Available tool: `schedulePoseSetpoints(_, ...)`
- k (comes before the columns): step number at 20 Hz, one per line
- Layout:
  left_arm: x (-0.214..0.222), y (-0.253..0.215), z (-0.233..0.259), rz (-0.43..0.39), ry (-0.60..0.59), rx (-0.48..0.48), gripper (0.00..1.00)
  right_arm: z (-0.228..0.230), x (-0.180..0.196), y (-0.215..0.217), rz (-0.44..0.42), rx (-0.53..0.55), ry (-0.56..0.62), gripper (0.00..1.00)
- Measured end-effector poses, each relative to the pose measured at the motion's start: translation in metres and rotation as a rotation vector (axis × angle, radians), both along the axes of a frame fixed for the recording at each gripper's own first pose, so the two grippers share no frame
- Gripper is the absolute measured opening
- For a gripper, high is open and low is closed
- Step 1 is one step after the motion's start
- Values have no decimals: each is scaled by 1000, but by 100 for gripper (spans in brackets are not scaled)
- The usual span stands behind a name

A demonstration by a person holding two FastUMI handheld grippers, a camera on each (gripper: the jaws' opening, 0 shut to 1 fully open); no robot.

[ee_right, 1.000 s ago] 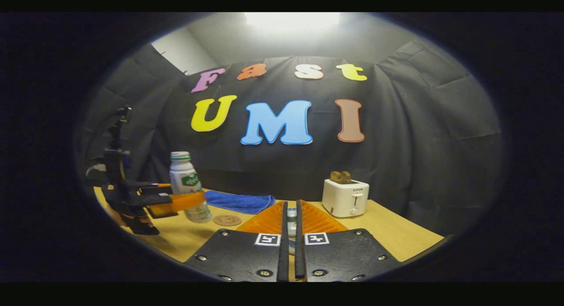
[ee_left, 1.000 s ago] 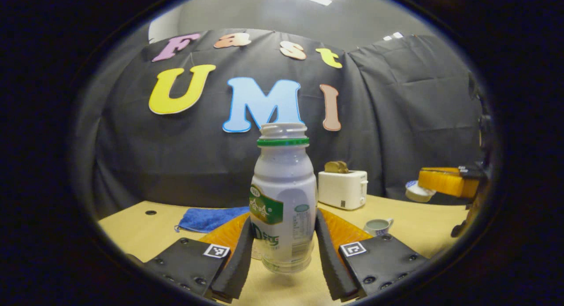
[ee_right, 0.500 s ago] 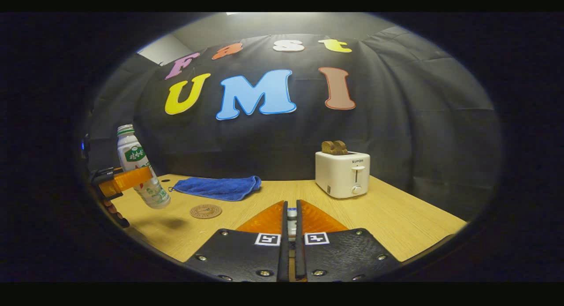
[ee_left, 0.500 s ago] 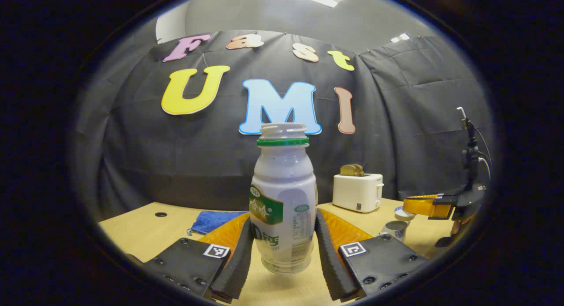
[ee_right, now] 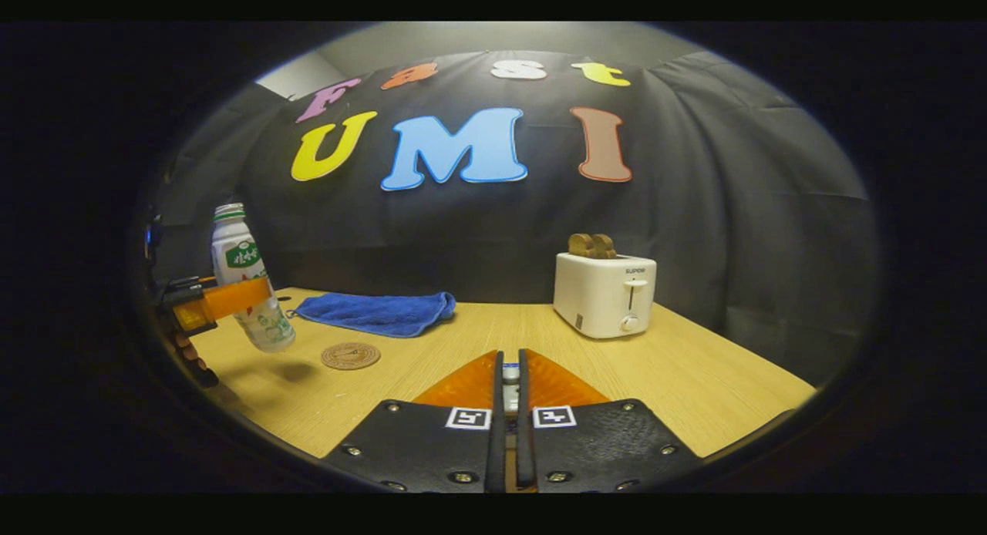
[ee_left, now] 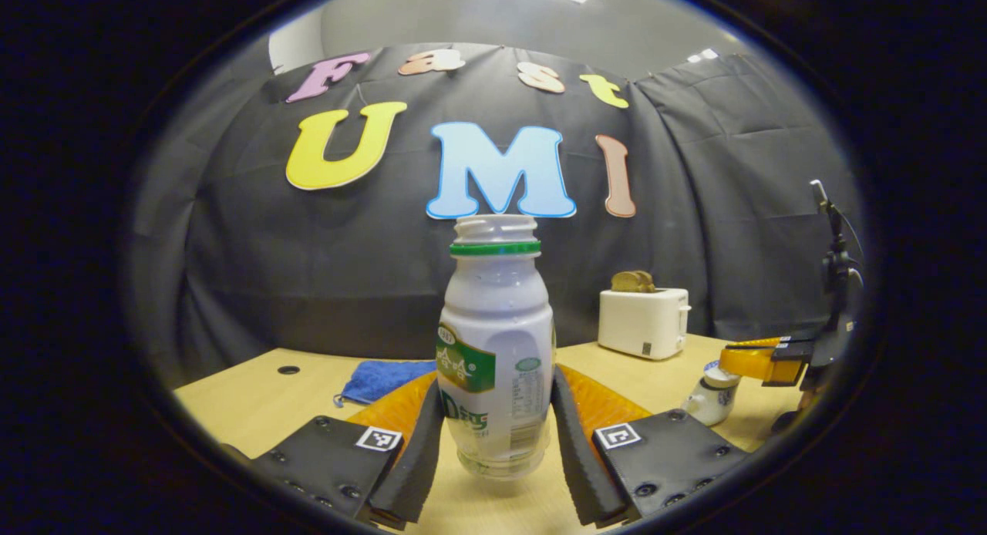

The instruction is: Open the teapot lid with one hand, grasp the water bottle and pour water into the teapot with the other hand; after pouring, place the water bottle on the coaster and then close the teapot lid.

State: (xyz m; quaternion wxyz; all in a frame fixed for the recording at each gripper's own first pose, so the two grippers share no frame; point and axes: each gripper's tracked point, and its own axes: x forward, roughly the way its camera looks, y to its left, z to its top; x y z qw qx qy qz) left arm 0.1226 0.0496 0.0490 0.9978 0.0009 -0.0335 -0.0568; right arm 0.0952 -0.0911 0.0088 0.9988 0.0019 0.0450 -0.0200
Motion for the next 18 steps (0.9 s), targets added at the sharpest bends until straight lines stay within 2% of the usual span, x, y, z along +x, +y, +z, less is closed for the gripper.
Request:
schedulePoseSetpoints(1, 1, 0, -1, -1, 0, 6, 80, 0, -1, -1, -1, 6, -2, 6)
schedulePoseSetpoints(2, 2, -1, -1, -3, 1, 7, 76, 1, -1, -1, -2, 8, -5, 6)
schedulePoseSetpoints(3, 4, -2, -2, -5, 4, 8, 81, 2, -1, -1, -2, 7, -8, 6)
schedulePoseSetpoints(4, 5, -3, -4, -5, 9, 10, 76, 1, 0, -1, -1, 7, -8, 6)
schedulePoseSetpoints(5, 8, -3, -5, -6, 14, 10, 76, 0, 1, 0, 3, 7, -7, 6)
schedulePoseSetpoints(6, 9, -4, -6, -9, 19, 6, 81, -2, 2, 2, 7, 6, -2, 6)
schedulePoseSetpoints(7, 12, -4, -7, -10, 22, 1, 81, -3, 3, 3, 8, 4, 3, 6)
schedulePoseSetpoints(8, 15, -4, -9, -12, 29, -2, 76, -5, 3, 3, 7, 3, 9, 6)
schedulePoseSetpoints(9, 18, -3, -10, -11, 39, -7, 80, -4, 3, 3, 7, 3, 6, 6)
schedulePoseSetpoints(10, 21, -3, -8, -14, 36, -16, 76, -4, 3, 3, 7, -1, 4, 6)
schedulePoseSetpoints(14, 40, -3, -7, -16, 46, -28, 80, -10, 5, 1, -3, -5, 17, 6)
schedulePoseSetpoints(16, 51, -2, -7, -11, 46, -24, 76, -16, 6, -1, -13, 5, 32, 6)
schedulePoseSetpoints(17, 57, 0, -7, -7, 44, -17, 80, -18, 6, -2, -15, 10, 35, 0)
schedulePoseSetpoints(18, 63, 1, -9, -5, 44, -10, 76, -17, 5, -1, -13, 11, 31, 8)
